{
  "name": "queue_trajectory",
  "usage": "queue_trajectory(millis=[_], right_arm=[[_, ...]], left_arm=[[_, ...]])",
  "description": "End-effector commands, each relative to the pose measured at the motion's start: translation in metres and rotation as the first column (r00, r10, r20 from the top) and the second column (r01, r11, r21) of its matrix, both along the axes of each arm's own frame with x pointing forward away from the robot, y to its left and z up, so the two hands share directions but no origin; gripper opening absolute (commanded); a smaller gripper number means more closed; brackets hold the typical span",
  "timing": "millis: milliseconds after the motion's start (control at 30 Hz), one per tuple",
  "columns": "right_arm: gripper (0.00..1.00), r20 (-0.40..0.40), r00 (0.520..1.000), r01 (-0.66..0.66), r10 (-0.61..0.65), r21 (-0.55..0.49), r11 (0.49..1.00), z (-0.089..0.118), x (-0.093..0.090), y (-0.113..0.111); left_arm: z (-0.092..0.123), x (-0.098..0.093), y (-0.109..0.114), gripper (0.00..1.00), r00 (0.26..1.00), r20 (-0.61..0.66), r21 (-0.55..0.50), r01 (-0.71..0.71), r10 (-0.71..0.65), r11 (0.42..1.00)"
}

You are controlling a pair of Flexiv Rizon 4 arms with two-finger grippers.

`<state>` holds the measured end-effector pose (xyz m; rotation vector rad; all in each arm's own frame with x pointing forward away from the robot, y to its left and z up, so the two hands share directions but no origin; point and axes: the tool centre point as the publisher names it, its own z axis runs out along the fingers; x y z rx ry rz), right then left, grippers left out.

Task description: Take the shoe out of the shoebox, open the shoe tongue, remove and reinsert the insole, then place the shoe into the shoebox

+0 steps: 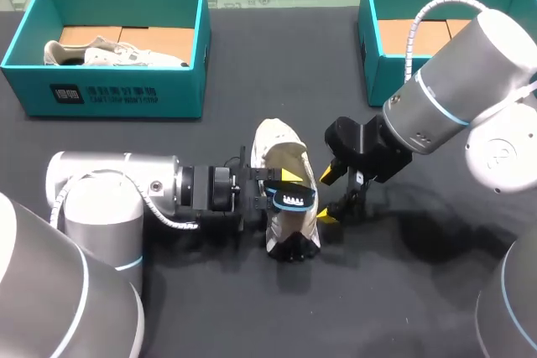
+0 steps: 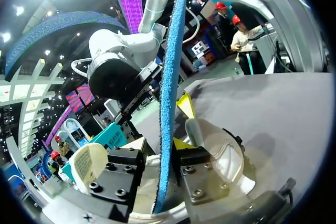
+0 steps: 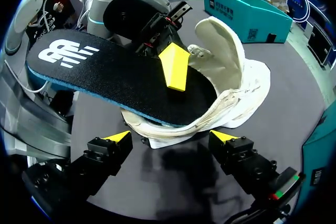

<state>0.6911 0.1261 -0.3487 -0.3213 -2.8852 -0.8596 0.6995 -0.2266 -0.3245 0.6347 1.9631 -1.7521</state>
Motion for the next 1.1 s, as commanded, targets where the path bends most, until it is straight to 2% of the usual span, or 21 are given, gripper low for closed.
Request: queue_trajectory(millis=[33, 267, 300, 333, 367, 900, 1100], right_arm=[[1.0, 0.002, 1.0, 0.002, -0.002, -0.002, 1.0, -0.001, -0.001, 0.001], [1.0, 0.002, 1.0, 0.002, -0.002, -0.002, 1.0, -0.001, -0.001, 0.001], [1.0, 0.002, 1.0, 0.002, -0.002, -0.002, 1.0, -0.001, -0.001, 0.001], [1.0, 0.002, 1.0, 0.002, -0.002, -0.002, 1.0, -0.001, -0.001, 0.001], [1.0, 0.002, 1.0, 0.002, -0.002, -0.002, 1.0, -0.001, -0.001, 0.001], [1.0, 0.002, 1.0, 0.002, -0.002, -0.002, 1.0, -0.001, -0.001, 0.001], [1.0, 0.002, 1.0, 0.002, -0.002, -0.002, 1.0, -0.001, -0.001, 0.001]], left_arm=[[0.008, -0.009, 0.0, 0.27, 0.999, 0.009, 0.02, -0.036, 0.035, 0.999], [0.011, -0.012, -0.001, 0.24, 0.999, 0.013, 0.035, -0.046, 0.046, 0.998], [0.012, -0.012, -0.001, 0.21, 0.998, 0.022, 0.04, -0.053, 0.052, 0.998], [0.012, -0.012, -0.001, 0.13, 0.998, 0.028, 0.045, -0.057, 0.056, 0.997], [0.012, -0.012, -0.001, 0.0, 0.998, 0.03, 0.042, -0.057, 0.056, 0.997], [-0.024, 0.017, 0.001, 0.0, 0.997, 0.067, 0.055, -0.049, 0.045, 0.997], [-0.032, 0.026, 0.001, 0.0, 0.995, 0.078, 0.079, -0.068, 0.062, 0.994]])
